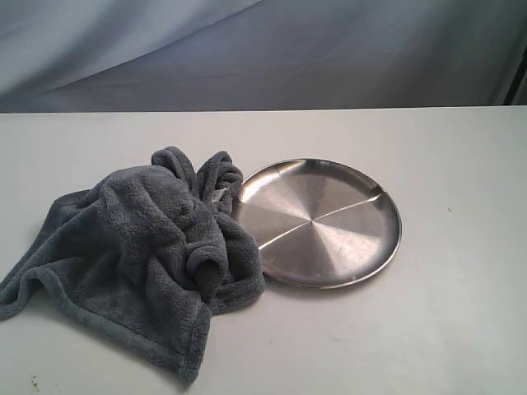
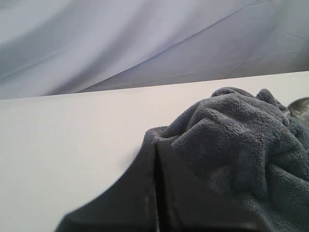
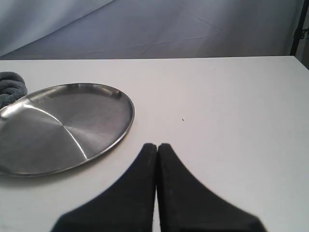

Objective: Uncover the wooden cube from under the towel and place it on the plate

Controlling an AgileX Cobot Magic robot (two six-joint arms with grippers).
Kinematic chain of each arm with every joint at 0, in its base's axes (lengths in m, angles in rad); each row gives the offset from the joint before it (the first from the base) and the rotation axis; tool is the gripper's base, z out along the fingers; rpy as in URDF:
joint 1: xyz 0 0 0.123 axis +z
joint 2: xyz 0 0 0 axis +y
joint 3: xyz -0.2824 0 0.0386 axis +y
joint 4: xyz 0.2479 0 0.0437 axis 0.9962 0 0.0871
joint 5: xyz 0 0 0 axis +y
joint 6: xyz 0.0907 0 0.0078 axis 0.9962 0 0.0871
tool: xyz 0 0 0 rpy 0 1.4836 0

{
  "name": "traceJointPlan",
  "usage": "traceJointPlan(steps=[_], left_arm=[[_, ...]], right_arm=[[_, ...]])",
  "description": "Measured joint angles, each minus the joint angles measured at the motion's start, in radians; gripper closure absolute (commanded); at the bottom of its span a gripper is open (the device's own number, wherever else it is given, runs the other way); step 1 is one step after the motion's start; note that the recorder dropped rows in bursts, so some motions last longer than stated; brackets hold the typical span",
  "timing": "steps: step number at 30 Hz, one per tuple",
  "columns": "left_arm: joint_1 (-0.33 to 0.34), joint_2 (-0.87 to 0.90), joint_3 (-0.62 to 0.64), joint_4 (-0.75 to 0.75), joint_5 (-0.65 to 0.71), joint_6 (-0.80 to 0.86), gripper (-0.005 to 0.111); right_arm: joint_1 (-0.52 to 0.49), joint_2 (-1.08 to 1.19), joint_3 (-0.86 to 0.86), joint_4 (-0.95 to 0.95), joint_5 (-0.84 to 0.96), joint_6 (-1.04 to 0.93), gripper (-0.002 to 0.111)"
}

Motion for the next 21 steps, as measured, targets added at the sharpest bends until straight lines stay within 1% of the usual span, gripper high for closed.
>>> traceJointPlan(steps=[18,21], left_arm=[[0.0,0.0,0.0,0.0,0.0,0.0,0.107],[0.0,0.0,0.0,0.068,-0.007,0.027,0.107]], right_arm=[[0.0,0.0,0.0,0.0,0.0,0.0,0.108],[0.0,0.0,0.0,0.0,0.0,0.0,0.108]])
